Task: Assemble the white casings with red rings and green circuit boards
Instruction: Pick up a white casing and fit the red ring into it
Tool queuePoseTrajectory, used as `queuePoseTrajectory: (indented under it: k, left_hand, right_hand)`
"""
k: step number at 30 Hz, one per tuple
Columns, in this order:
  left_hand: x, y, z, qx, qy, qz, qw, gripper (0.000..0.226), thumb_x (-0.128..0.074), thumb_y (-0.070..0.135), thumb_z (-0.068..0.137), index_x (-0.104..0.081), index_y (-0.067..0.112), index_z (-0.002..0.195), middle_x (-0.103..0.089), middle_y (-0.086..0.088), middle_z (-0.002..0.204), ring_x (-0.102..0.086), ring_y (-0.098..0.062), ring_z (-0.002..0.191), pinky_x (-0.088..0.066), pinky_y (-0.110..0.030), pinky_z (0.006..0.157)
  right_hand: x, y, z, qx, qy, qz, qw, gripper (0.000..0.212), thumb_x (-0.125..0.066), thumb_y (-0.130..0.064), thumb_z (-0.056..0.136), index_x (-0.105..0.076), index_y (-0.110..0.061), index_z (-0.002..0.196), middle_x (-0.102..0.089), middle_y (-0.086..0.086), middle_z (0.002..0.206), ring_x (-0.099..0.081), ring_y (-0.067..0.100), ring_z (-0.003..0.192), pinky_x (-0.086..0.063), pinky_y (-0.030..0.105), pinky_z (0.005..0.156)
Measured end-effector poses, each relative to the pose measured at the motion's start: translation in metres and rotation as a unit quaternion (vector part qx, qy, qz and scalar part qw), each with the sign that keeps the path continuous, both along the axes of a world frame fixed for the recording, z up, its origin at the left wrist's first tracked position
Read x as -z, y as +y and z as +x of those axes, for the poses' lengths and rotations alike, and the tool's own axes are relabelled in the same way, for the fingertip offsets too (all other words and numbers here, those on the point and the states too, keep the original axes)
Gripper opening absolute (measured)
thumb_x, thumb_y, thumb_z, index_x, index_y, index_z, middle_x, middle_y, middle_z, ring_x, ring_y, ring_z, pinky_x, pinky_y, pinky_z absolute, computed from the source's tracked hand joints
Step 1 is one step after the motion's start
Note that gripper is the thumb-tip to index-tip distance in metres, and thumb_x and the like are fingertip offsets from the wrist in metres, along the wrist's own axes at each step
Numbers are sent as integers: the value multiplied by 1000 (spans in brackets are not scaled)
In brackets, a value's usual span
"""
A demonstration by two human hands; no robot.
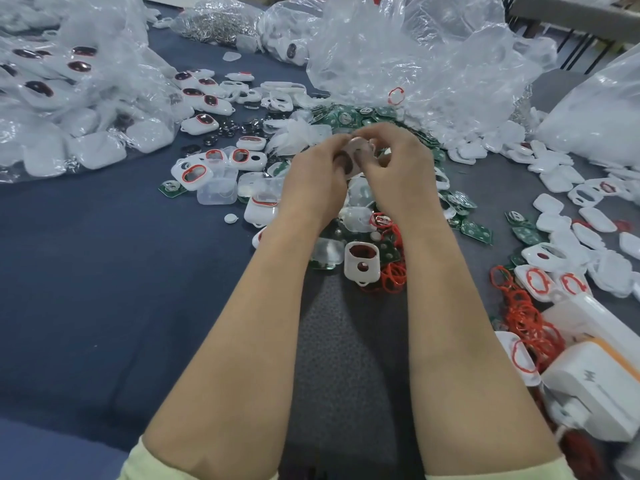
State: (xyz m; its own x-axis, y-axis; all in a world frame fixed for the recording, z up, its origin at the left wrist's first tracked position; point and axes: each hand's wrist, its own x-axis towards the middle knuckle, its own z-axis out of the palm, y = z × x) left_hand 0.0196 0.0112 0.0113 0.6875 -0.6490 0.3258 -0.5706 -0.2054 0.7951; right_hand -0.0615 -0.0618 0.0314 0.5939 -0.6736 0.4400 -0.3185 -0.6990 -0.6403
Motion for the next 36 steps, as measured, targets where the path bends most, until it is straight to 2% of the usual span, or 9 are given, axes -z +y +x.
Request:
queuePoseTrajectory:
  k: [2, 4, 7, 10, 13, 16, 21, 32, 36]
  left_hand:
    - [-1, 1, 0, -1, 36, -41, 999, 36, -51, 15, 96, -55, 19, 131, -66, -7, 90, -60, -18, 83, -37, -12, 67]
    - [-1, 0, 0, 4, 133, -92, 987, 30, -60, 22, 92, -58, 15, 121, -61, 1, 82, -58, -9, 77, -44, -14, 74]
    - [1, -3, -2, 27, 234, -104, 966, 5, -59, 20, 93, -58, 15, 95, -68, -9, 93, -66, -26, 94, -53, -43, 89]
    - [2, -4, 0, -2, 287, -139, 948, 13, -55, 15, 96, -53, 18, 84, -66, -2, 80, -67, -26, 90, -58, -44, 82]
    - [4, -5, 6, -32, 270, -133, 953, 13, -53, 11, 96, -53, 18, 85, -63, 2, 82, -67, -23, 91, -58, -43, 82]
    - [6, -6, 7, -51, 265, -137, 953, 6, -52, 10, 95, -57, 13, 97, -64, -6, 96, -67, -24, 91, -59, -41, 77]
    - [5, -4, 5, -41, 324, -171, 930, 8, -52, 10, 96, -53, 18, 92, -63, -12, 106, -67, -24, 89, -55, -23, 59]
    - [5, -3, 7, -29, 347, -193, 917, 18, -52, 7, 96, -52, 21, 84, -59, -1, 86, -64, -15, 77, -52, -18, 54]
    - [5, -4, 8, -26, 359, -198, 912, 14, -51, 6, 95, -52, 18, 88, -60, -3, 87, -64, -15, 75, -52, -17, 53]
  right_hand:
    - [0, -2, -4, 30, -18, 36, 999, 7, -60, -16, 90, -66, -14, 92, -68, 2, 78, -64, 15, 68, -52, 30, 74]
    - [0, 1, -7, 38, -59, 157, 985, 11, -62, -11, 89, -60, -12, 78, -66, 1, 65, -66, 13, 54, -59, 34, 67]
    - [-3, 3, -13, -7, -69, 305, 950, 18, -65, -9, 88, -62, -8, 70, -66, 6, 65, -68, 14, 53, -61, 35, 67]
    - [-10, -1, -26, 18, 125, 217, 968, 11, -69, -16, 86, -67, -11, 77, -69, 8, 75, -70, 15, 63, -60, 33, 69]
    - [-14, 2, -37, 13, 351, 88, 932, 10, -72, -19, 81, -65, -18, 75, -68, 5, 84, -62, 19, 76, -50, 28, 63]
    - [-9, 10, -35, 3, 417, 62, 907, 14, -69, -18, 83, -69, -11, 96, -66, 7, 99, -61, 24, 90, -50, 30, 73]
    - [2, 7, -29, 32, 400, 42, 915, 17, -64, -13, 86, -65, -7, 102, -64, 12, 103, -60, 29, 94, -53, 38, 83]
    - [15, 2, -25, 92, 346, 1, 934, 20, -64, -12, 87, -65, -7, 106, -65, 14, 107, -60, 30, 100, -47, 33, 76]
    - [26, -7, -22, 131, 248, 5, 960, 19, -63, -17, 90, -67, -6, 105, -64, 14, 110, -59, 28, 102, -46, 32, 83]
